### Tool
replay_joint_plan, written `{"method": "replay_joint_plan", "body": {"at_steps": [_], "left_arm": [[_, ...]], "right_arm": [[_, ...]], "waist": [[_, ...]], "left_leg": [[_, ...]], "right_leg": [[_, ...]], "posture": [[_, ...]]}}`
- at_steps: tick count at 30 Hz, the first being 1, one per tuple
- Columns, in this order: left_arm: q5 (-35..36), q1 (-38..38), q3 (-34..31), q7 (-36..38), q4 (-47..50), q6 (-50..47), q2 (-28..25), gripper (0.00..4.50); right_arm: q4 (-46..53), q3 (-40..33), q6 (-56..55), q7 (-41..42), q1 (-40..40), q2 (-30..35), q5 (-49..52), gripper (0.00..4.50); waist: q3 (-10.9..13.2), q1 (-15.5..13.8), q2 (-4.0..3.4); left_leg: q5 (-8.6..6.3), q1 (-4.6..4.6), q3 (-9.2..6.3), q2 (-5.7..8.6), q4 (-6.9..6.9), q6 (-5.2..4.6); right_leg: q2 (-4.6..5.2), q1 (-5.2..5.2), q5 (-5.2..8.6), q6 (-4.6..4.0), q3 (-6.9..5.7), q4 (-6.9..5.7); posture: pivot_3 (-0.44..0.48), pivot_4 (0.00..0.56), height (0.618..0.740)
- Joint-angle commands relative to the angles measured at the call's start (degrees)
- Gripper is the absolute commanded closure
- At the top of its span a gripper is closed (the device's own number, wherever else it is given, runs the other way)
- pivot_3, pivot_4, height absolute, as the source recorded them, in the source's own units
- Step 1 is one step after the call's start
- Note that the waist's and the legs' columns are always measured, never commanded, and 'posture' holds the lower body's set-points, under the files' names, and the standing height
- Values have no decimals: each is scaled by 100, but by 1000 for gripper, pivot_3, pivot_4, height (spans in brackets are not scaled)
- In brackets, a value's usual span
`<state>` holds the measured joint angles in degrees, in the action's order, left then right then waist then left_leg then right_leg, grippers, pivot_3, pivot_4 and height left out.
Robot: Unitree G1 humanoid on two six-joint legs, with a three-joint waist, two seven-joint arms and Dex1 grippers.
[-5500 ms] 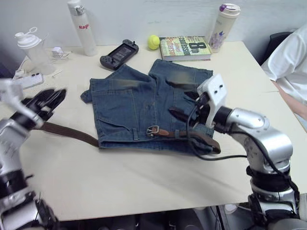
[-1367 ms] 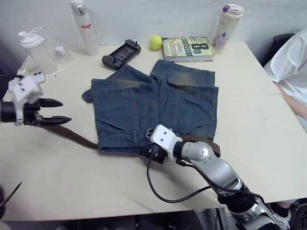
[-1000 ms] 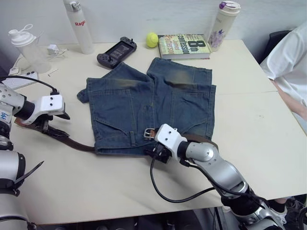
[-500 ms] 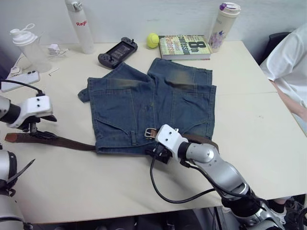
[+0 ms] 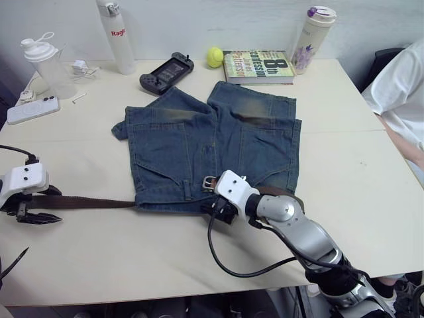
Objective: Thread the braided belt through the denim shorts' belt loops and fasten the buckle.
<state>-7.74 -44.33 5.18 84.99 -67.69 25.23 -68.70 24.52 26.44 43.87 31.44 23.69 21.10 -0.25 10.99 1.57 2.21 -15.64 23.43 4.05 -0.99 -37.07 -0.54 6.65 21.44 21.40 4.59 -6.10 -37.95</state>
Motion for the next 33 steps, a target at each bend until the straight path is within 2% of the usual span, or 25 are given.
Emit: {"method": "replay_joint_plan", "body": {"at_steps": [1, 2, 4, 5, 8, 9, 10, 12, 14, 19, 21, 23, 27, 33], "left_arm": [[-101, 138, -24, -256, 128, 156, -178, 1309], [-118, 158, -13, -270, 131, 173, -194, 1881], [-220, 208, 31, -432, 129, 279, -251, 2414], [-283, 231, 57, -549, 134, 372, -275, 2950], [-348, 288, 67, -720, 178, 535, -300, 4192], [-310, 317, 30, -762, 242, 615, -291, 4407], [-266, 339, -13, -817, 319, 684, -274, 4407], [-281, 404, -121, -1367, 809, 1169, -213, 4407], [-783, 416, -124, -2319, 1586, 1902, -272, 4407], [-2077, 332, -341, -4094, 3345, 3090, -125, 4407], [-2838, 286, -507, -4954, 4145, 3688, 110, 4407], [-3151, 415, -676, -5521, 4770, 4114, 510, 4407], [-3470, 887, -470, -5927, 5130, 4327, 872, 4407], [-3248, 1049, 112, -5705, 4665, 4330, 968, 4407]], "right_arm": [[127, -6, -134, 52, 55, -44, 30, 0], [130, -12, -132, 54, 54, -45, 30, 0], [137, -15, -130, 61, 46, -40, 21, 0], [128, -15, -136, 63, 51, -52, 24, 0], [111, -4, -139, 72, 59, -89, 44, 0], [104, -4, -135, 77, 65, -95, 50, 0], [102, -9, -132, 85, 69, -93, 57, 0], [86, -81, -93, 120, 92, -115, 130, 0], [66, -182, -46, 160, 131, -142, 220, 0], [31, -301, -7, 208, 201, -154, 319, 0], [12, -341, 5, 204, 216, -178, 359, 0], [4, -380, 28, 184, 232, -215, 390, 0], [21, -563, 95, 138, 262, -295, 491, 0], [3, -832, 126, 58, 300, -263, 543, 0]], "waist": [[-1, 1, 1], [-1, 4, 1], [-1, 5, 1], [-1, 6, 1], [-1, 11, 1], [-1, 13, 1], [-1, 18, 1], [-1, 20, 1], [-1, 15, 1], [-3, -33, 5], [-3, -35, 5], [-3, -24, 5], [-3, -21, 3], [0, 45, -13]], "left_leg": [[0, 0, 0, 0, 0, 0], [0, 0, -1, -1, -1, 0], [0, -1, 0, 0, -1, 0], [0, 0, 0, 0, 0, 0], [0, 0, 0, -1, 0, 1], [0, -1, 0, -1, 0, 1], [0, -1, 0, -1, 0, 1], [0, -1, 2, -1, 1, 2], [0, -1, 2, -2, 1, 2], [0, 5, -24, 1, -12, 2], [0, 4, -23, 9, -12, 1], [-2, 5, -18, 10, -11, -2], [-2, 5, -16, 11, -9, -2], [1, -7, 10, 1, 3, 2]], "right_leg": [[0, 0, 0, 0, -1, -1], [-1, 0, 0, 0, -2, -2], [-1, 0, 0, 0, -3, -4], [-2, 1, 0, 0, -3, -4], [-2, 2, 0, 0, -4, -5], [-3, 2, 0, 0, -4, -5], [-3, 2, 0, 0, -4, -5], [-3, 3, 0, 0, -3, -5], [-3, 3, 0, 0, -4, -5], [2, -7, -2, 4, -5, -6], [5, -12, -4, 6, -3, -3], [5, -11, -7, 11, -3, -1], [4, -10, -7, 12, -3, -1], [-7, 1, -7, 12, -10, -6]], "posture": [[0, 150, 740], [0, 150, 740], [0, 150, 740], [0, 150, 740], [0, 150, 740], [0, 150, 740], [0, 150, 740], [0, 150, 740], [0, 150, 740], [0, 150, 740], [0, 150, 740], [0, 150, 740], [0, 150, 740], [0, 150, 740]]}}
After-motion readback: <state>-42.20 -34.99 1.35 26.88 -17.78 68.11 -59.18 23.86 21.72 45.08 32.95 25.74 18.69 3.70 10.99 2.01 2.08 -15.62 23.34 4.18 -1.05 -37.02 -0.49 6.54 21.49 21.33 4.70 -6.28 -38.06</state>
